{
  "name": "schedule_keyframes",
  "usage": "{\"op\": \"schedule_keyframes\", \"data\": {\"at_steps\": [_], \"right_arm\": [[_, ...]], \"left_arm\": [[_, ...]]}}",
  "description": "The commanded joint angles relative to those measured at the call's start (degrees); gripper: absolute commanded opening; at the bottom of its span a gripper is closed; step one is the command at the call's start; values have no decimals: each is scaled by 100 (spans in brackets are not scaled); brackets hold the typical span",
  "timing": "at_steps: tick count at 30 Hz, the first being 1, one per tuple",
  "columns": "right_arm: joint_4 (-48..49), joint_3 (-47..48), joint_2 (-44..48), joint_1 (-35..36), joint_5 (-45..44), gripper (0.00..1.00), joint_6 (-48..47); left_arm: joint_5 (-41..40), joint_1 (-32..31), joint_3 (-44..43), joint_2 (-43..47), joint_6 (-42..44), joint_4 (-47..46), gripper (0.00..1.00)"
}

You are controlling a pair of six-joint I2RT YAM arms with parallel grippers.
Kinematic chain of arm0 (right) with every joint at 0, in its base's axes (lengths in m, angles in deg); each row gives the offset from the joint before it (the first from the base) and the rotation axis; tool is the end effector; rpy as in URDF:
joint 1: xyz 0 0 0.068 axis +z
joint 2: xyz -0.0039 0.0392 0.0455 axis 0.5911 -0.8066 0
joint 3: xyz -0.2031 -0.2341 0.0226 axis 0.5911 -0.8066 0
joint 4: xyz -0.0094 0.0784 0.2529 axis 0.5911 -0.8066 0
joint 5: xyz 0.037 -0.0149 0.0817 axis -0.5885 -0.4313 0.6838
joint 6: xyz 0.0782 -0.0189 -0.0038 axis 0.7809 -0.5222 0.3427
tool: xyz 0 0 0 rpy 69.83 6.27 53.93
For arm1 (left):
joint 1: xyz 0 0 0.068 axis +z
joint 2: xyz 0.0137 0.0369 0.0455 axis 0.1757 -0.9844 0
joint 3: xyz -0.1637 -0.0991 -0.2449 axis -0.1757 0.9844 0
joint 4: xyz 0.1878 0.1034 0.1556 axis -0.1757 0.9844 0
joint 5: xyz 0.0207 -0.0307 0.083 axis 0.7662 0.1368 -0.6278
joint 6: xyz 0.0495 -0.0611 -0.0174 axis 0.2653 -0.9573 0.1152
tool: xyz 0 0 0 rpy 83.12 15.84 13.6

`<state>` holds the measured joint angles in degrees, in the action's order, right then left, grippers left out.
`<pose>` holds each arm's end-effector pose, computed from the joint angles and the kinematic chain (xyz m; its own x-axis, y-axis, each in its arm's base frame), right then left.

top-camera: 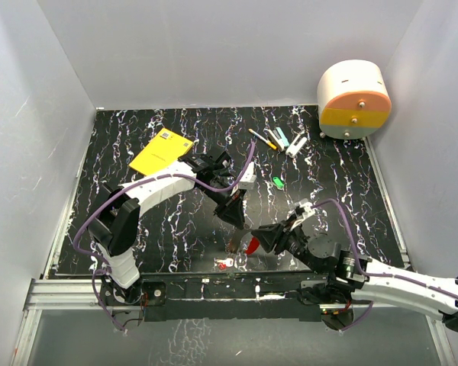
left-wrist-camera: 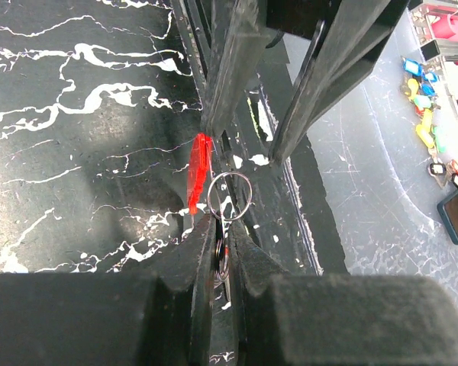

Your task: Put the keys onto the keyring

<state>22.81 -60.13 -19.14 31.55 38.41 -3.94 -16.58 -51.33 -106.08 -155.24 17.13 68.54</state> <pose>0.0762 0.1131 0.2200 -0.4630 0.2944 -0.8360 -0.5280 0.6660 0.5270 0.2377 -0.2919 0.2638 -0.1695 0.5136 -0.8411 0.8663 -0.3292 -0.3757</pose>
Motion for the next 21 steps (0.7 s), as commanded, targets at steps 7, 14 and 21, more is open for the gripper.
{"op": "schedule_keyframes", "data": {"at_steps": [7,14,21], "right_arm": [[1108,202,-552,33,71,42,36],[1316,271,-751,33,-93,44,-57],[1367,428,-1089,33,-281,43,-147]], "left_arm": [[162,30,-90,490,-37,-42,0],[185,23,-92,468,-70,-80,0],[217,25,-95,465,-75,-74,0]]}}
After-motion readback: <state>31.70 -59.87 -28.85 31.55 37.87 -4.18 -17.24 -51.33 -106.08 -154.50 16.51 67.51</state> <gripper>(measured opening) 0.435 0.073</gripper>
